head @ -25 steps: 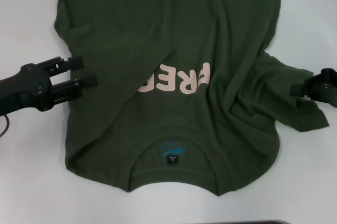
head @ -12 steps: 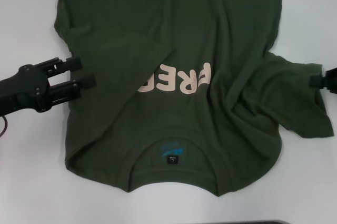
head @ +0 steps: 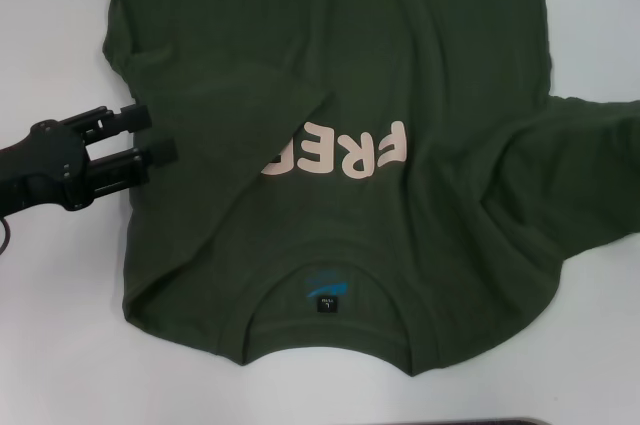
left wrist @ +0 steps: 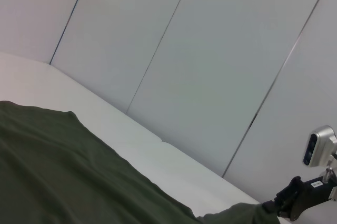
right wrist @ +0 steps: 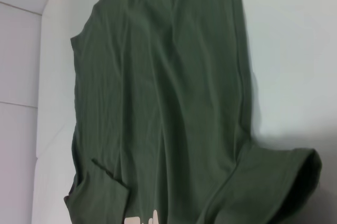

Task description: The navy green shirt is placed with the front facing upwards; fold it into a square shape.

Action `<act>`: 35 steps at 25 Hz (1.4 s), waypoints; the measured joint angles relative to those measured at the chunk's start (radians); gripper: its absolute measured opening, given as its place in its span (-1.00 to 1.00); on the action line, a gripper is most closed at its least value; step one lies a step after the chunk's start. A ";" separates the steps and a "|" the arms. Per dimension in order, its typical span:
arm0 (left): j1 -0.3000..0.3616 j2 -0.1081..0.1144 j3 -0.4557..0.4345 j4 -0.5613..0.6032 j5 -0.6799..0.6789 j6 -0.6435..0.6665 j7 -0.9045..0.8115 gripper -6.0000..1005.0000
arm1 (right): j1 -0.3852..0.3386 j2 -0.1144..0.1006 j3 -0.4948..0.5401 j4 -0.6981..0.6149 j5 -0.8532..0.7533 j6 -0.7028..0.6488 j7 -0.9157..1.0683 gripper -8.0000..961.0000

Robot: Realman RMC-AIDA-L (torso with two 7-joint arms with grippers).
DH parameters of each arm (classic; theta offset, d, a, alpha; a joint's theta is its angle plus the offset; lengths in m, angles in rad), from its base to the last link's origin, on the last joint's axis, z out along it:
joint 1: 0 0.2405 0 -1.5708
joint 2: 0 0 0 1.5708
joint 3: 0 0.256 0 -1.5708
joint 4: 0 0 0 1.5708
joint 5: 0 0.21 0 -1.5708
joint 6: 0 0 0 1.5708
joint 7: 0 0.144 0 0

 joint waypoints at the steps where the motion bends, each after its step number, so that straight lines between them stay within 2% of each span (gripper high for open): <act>1: 0.000 0.000 0.000 0.000 0.000 0.000 0.000 0.44 | 0.000 0.000 0.000 -0.006 0.000 -0.003 0.004 -0.97; 11: 0.003 0.002 -0.002 0.000 -0.007 0.003 -0.003 0.44 | 0.001 -0.015 0.007 -0.031 0.002 -0.033 0.034 -0.97; 19: 0.008 0.002 -0.002 0.000 -0.011 0.003 -0.001 0.44 | -0.025 -0.026 0.012 -0.046 -0.001 -0.034 0.048 -0.97; 35: 0.009 0.002 -0.002 0.002 -0.012 0.005 0.002 0.44 | -0.030 -0.030 0.038 -0.080 0.010 -0.069 0.064 -0.97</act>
